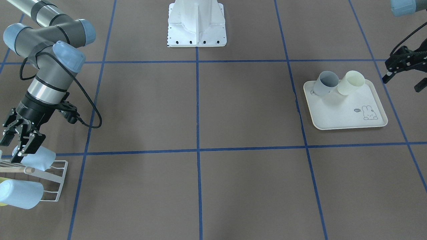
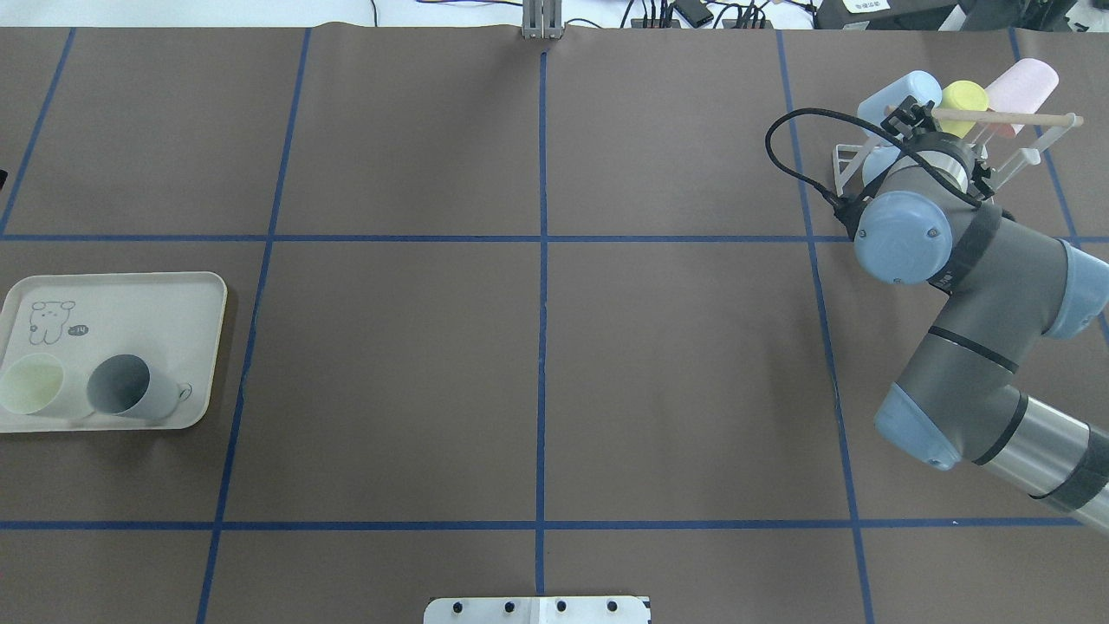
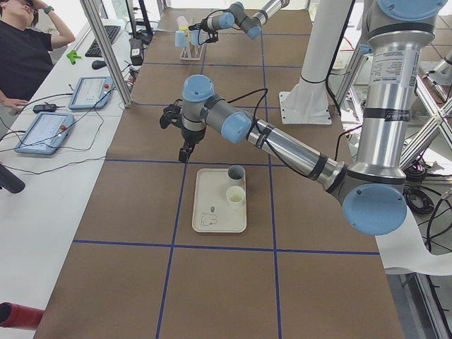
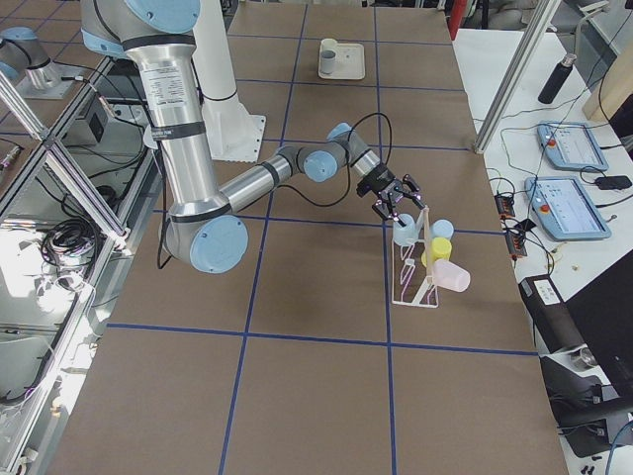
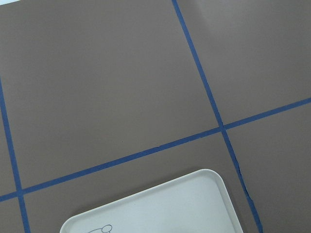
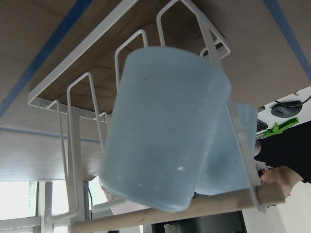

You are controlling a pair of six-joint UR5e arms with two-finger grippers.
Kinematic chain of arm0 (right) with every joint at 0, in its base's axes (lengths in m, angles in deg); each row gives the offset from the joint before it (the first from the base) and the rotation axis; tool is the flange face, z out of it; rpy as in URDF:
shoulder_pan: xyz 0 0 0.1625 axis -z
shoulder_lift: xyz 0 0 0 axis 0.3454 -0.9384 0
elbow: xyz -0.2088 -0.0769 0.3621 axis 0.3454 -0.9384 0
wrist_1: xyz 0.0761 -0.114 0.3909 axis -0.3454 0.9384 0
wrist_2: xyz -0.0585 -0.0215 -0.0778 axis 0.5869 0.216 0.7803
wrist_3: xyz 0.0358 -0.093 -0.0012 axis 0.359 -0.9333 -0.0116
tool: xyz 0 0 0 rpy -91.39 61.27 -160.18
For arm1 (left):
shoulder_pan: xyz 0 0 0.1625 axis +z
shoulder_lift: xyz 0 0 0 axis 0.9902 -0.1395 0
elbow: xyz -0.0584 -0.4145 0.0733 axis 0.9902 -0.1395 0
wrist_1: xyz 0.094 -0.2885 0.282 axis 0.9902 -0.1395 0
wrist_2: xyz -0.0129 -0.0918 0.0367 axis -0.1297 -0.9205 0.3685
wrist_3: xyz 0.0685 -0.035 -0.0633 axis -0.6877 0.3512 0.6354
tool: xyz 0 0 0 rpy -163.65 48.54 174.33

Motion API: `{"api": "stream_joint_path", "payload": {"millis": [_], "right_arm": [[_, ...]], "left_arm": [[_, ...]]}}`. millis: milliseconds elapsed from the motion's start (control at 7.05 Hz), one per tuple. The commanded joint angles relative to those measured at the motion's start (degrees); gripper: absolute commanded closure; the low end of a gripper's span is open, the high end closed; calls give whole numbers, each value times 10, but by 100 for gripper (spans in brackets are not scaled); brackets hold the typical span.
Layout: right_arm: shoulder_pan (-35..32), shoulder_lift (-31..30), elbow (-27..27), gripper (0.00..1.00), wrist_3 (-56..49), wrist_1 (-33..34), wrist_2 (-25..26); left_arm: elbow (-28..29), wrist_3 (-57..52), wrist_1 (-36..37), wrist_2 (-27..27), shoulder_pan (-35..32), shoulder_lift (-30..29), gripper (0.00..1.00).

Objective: Transfer IKEA cup to right arm and place on rack

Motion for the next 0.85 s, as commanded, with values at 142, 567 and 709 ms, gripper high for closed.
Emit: {"api": "stream_joint_path", "payload": {"millis": [142, 567, 709], "right_arm": [[0, 13, 0, 18, 6, 0, 0], [0, 55, 12, 17, 36, 0, -6], [0, 61, 17, 17, 88, -6, -28]], "left_arm": [[1, 0, 0, 0, 0, 0, 0], [8, -5, -2, 2, 0, 1, 0], [8, -5, -4, 7, 0, 1, 0]]}}
